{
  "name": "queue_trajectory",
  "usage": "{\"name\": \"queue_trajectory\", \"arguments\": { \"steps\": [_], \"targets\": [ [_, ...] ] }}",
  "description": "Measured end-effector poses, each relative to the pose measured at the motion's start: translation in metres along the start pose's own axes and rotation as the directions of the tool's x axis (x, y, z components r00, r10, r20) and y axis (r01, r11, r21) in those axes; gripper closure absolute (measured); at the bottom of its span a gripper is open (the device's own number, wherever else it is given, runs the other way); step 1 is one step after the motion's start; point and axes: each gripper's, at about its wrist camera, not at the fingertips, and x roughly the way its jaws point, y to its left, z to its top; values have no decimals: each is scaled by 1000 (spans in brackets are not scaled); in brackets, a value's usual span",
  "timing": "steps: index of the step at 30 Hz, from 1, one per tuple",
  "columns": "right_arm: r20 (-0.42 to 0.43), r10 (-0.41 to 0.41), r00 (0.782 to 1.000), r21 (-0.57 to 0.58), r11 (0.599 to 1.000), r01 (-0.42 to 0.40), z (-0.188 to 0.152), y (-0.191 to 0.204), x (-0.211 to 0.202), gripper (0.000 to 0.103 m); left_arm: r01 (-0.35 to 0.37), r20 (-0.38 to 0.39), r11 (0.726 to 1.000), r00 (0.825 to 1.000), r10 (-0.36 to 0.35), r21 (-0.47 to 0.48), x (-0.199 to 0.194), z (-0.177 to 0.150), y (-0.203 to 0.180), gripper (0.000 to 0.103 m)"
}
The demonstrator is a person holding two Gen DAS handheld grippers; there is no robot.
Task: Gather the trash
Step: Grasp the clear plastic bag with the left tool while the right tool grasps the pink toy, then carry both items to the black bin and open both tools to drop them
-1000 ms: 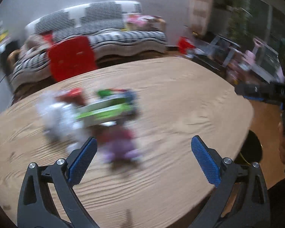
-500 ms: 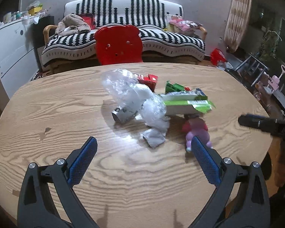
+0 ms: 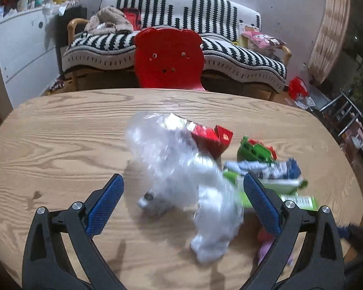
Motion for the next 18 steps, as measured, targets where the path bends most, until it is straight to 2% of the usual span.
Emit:
{"name": "queue_trajectory", "arguments": {
  "steps": [5,8,10,11,12,13,14,18],
  "targets": [
    [-45,21,999,2,1000,-21,1,11,22,23,-14,-18,1000,1000,14,-22,24,7,-2,7],
    [-67,15,998,8,1000,-15,2,16,36,23,-5,-2,1000,1000,5,-23,27,7,-3,9],
    [-62,4,998,10,1000,-4,3,17,42,26,7,1,1000,1000,-7,-26,25,7,-5,23],
    [-57,-6,998,-5,1000,6,4,20,43,35,12,-4,1000,1000,-12,-27,25,9,-3,39],
    [-60,4,998,-16,1000,-5,4,23,44,39,17,-13,999,1000,-17,-29,24,9,-2,51],
    [-64,2,998,-19,1000,-3,3,24,44,43,18,-17,999,1000,-19,-30,23,9,-1,56],
    [-63,1,998,-23,1000,-3,2,26,43,47,18,-17,999,1000,-18,-27,21,8,-1,68],
    [-37,3,999,-47,999,-5,0,26,25,55,9,-4,1000,1000,-9,-15,3,6,5,74]
  ]
}}
